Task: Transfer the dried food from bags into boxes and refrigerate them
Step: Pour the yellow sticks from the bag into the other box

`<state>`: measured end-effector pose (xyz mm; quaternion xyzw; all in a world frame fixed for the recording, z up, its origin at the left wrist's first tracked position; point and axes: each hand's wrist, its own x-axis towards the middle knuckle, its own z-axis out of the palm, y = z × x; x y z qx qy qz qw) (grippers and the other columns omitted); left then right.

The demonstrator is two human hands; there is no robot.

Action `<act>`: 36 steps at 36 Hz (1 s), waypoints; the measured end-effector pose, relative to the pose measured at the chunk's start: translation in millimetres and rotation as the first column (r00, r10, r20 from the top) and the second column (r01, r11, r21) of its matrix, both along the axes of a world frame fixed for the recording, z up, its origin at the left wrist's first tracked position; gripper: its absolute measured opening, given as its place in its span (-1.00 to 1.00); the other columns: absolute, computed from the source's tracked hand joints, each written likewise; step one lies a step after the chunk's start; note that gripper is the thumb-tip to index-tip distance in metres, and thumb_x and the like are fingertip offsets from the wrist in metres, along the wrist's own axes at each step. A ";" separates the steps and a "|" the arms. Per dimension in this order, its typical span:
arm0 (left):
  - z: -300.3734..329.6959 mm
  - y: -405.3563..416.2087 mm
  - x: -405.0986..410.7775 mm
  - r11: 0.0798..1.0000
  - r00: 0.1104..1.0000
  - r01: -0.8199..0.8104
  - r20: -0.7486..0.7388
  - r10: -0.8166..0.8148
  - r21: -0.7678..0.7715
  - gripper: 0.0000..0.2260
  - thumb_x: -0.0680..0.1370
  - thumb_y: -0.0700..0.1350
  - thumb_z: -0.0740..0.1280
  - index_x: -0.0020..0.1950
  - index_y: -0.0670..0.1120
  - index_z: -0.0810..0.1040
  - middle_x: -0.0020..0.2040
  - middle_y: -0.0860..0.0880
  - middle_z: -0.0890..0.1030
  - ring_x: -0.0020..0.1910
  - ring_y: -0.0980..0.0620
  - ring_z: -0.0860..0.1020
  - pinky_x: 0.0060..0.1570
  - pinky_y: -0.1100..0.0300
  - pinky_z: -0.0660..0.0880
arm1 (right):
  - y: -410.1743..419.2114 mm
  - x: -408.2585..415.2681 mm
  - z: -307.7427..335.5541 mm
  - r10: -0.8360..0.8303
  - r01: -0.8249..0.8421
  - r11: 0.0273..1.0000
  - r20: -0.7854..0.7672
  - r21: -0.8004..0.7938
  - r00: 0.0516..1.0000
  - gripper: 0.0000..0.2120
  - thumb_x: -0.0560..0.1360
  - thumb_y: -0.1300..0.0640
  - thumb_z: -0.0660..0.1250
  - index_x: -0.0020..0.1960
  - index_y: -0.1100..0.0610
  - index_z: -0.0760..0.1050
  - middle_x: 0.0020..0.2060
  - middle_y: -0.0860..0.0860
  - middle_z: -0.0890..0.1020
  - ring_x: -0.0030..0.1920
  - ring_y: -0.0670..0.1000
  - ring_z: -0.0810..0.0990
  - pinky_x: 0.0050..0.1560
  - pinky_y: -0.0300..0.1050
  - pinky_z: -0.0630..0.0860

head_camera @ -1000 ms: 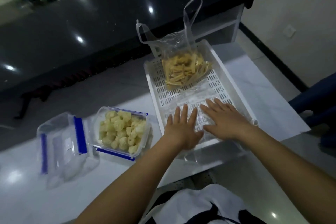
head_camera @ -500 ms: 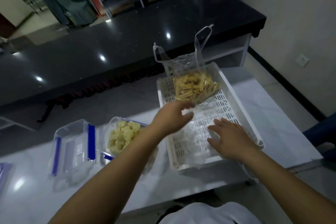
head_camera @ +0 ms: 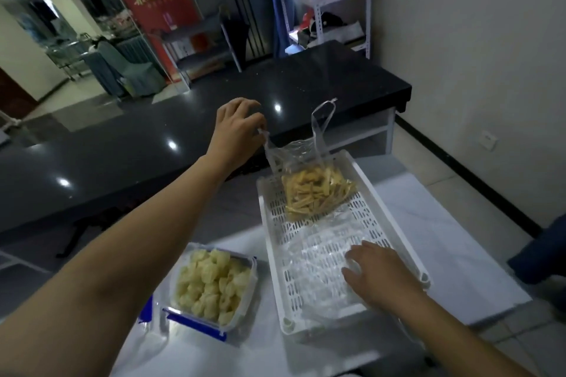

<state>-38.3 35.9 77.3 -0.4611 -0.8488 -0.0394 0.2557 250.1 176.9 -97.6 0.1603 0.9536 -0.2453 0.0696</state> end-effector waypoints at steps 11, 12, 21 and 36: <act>-11.7 87.5 -7.6 0.999 0.990 -0.003 0.143 -0.005 0.054 -0.46 0.52 0.28 0.32 0.42 0.06 0.41 0.40 -0.04 0.40 0.42 -0.12 0.28 0.39 -0.04 0.17 | 0.1 0.4 -1.3 -0.046 0.045 0.998 -0.017 -0.047 0.999 -0.56 0.59 -0.23 0.12 0.38 -0.07 0.43 0.38 -0.12 0.49 0.39 -0.05 0.40 0.44 -0.10 0.21; -14.2 95.4 -7.3 0.999 0.989 0.000 0.146 -0.008 0.053 -0.45 0.52 0.30 0.31 0.44 0.09 0.39 0.41 -0.04 0.39 0.42 -0.12 0.28 0.40 -0.05 0.17 | 0.2 -0.1 -1.0 -0.045 0.045 0.998 -0.017 -0.038 0.999 -0.56 0.59 -0.23 0.12 0.36 -0.07 0.44 0.36 -0.12 0.50 0.37 -0.05 0.41 0.42 -0.11 0.22; -34.8 142.6 -17.5 0.996 0.981 0.057 0.184 -0.068 0.061 -0.72 0.54 0.22 0.34 0.12 0.10 0.64 0.34 0.01 0.47 0.42 -0.10 0.26 0.39 -0.07 0.12 | 1.2 -1.8 -6.4 -0.072 0.072 0.997 -0.007 -0.023 0.997 -0.63 0.55 -0.24 0.05 0.15 -0.06 0.46 0.13 -0.08 0.53 0.18 0.01 0.50 0.29 -0.06 0.34; -14.4 99.4 16.8 0.892 0.957 0.202 0.112 -0.268 0.403 -0.86 0.51 -0.26 0.33 0.02 -0.08 0.56 0.02 -0.01 0.63 0.15 -0.08 0.50 0.21 0.08 0.19 | -2.0 0.1 -11.1 -0.175 0.165 0.984 -0.200 -0.063 0.964 -0.45 0.54 -0.27 0.12 0.45 -0.07 0.43 0.48 -0.13 0.41 0.48 -0.09 0.34 0.50 -0.17 0.12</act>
